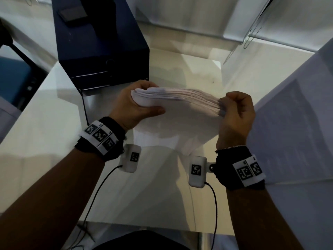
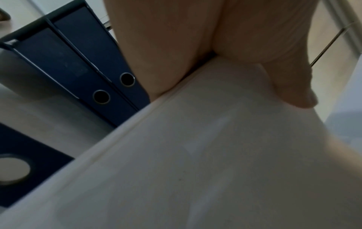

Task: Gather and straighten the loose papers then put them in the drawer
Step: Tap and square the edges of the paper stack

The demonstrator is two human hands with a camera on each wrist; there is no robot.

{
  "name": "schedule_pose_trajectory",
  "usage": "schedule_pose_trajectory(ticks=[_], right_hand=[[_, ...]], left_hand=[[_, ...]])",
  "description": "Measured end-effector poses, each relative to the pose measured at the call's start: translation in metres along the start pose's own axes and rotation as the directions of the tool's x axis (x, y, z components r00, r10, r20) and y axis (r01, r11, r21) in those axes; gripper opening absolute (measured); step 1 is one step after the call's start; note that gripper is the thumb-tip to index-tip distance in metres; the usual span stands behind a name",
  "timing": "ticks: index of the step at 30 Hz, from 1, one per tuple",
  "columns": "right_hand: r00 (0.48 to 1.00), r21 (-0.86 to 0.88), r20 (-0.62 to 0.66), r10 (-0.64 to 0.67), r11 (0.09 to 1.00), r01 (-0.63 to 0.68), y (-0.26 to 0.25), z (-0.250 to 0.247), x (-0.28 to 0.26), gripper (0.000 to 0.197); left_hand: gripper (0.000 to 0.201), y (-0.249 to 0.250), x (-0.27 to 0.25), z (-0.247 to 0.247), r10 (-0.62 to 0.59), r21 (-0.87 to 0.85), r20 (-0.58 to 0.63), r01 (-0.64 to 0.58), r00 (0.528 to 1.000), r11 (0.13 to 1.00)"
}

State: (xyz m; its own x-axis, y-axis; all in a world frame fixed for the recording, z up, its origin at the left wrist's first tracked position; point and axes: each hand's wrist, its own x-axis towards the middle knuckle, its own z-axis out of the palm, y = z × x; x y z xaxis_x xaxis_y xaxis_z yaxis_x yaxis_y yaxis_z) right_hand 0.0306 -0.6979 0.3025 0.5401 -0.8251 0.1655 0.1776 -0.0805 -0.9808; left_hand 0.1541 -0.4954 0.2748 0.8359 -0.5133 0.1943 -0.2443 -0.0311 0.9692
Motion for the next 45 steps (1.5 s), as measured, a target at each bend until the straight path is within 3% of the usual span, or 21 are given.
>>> schedule_pose_trajectory(ticks=[3, 7, 10, 12, 14, 16, 19, 21, 23, 26, 29, 32, 35, 38, 43, 45], right_hand=[[0.996, 0.108, -0.039, 0.08, 0.991, -0.075, 0.003, -0.001, 0.001, 0.02], [0.987, 0.064, 0.159, 0.011, 0.998, -0.021, 0.012, -0.011, -0.007, 0.063], [0.976, 0.015, 0.2, 0.088, 0.996, -0.093, 0.019, -0.015, -0.008, 0.078], [0.965, -0.04, 0.221, 0.14, 0.99, -0.134, 0.018, -0.015, -0.006, 0.075], [0.964, -0.123, 0.237, 0.122, 0.988, -0.095, 0.016, -0.017, -0.005, 0.052], [0.969, -0.136, 0.237, 0.065, 0.99, -0.033, 0.006, -0.02, -0.006, 0.032], [0.969, -0.109, 0.247, 0.019, 0.994, 0.008, -0.001, -0.029, -0.011, 0.04], [0.971, -0.053, 0.24, 0.014, 0.999, -0.001, -0.004, -0.027, -0.019, 0.053], [0.986, 0.017, 0.17, 0.002, 1.0, -0.004, -0.002, -0.017, -0.023, 0.048], [0.999, 0.049, 0.016, -0.027, 0.998, 0.026, 0.002, -0.007, -0.028, 0.03], [0.996, 0.05, -0.068, -0.056, 0.997, 0.059, 0.002, -0.005, -0.028, 0.023], [0.995, -0.024, -0.059, -0.075, 0.997, 0.074, 0.001, -0.001, -0.028, 0.023], [0.995, 0.027, -0.079, -0.065, 0.997, 0.067, 0.002, -0.002, -0.027, 0.024], [0.994, 0.018, -0.036, -0.102, 0.995, 0.103, 0.003, -0.001, -0.029, 0.027], [0.994, 0.063, -0.023, -0.103, 0.993, 0.104, 0.007, 0.0, -0.029, 0.03], [0.993, 0.091, 0.033, -0.113, 0.99, 0.11, 0.008, -0.002, -0.03, 0.038]], left_hand=[[0.054, -0.003, 0.001, -0.002, -0.002, -0.037, 0.013, 0.002, 1.0, 0.999], [0.06, -0.004, 0.0, -0.001, -0.029, -0.068, 0.044, 0.032, 0.999, 0.997], [0.051, -0.006, 0.001, -0.002, -0.079, -0.105, 0.063, 0.086, 0.995, 0.991], [0.046, -0.007, 0.002, -0.003, -0.13, -0.132, 0.038, 0.133, 0.991, 0.982], [0.036, -0.003, 0.0, -0.002, -0.147, -0.1, -0.012, 0.145, 0.989, 0.984], [0.03, 0.006, -0.005, 0.0, -0.091, -0.061, -0.072, 0.086, 0.993, 0.994], [0.036, 0.013, -0.018, -0.001, -0.024, -0.036, -0.076, 0.022, 0.997, 0.999], [0.052, 0.014, -0.028, 0.0, 0.072, 0.032, -0.088, -0.069, 0.994, 0.997], [0.058, 0.016, -0.031, 0.007, 0.121, 0.026, -0.166, -0.118, 0.979, 0.993], [0.034, 0.02, -0.029, 0.018, 0.156, 0.068, -0.335, -0.142, 0.929, 0.988], [0.015, 0.021, -0.026, 0.021, 0.165, 0.048, -0.39, -0.159, 0.906, 0.986], [0.013, 0.023, -0.025, 0.022, 0.159, 0.044, -0.413, -0.155, 0.897, 0.987], [0.012, 0.023, -0.024, 0.02, 0.167, 0.045, -0.461, -0.165, 0.872, 0.985], [0.012, 0.026, -0.023, 0.022, 0.172, 0.073, -0.437, -0.156, 0.883, 0.985], [0.015, 0.027, -0.017, 0.021, 0.073, -0.052, -0.51, -0.116, 0.857, 0.992], [0.013, 0.028, -0.015, 0.021, 0.076, -0.021, -0.507, -0.1, 0.859, 0.995]])
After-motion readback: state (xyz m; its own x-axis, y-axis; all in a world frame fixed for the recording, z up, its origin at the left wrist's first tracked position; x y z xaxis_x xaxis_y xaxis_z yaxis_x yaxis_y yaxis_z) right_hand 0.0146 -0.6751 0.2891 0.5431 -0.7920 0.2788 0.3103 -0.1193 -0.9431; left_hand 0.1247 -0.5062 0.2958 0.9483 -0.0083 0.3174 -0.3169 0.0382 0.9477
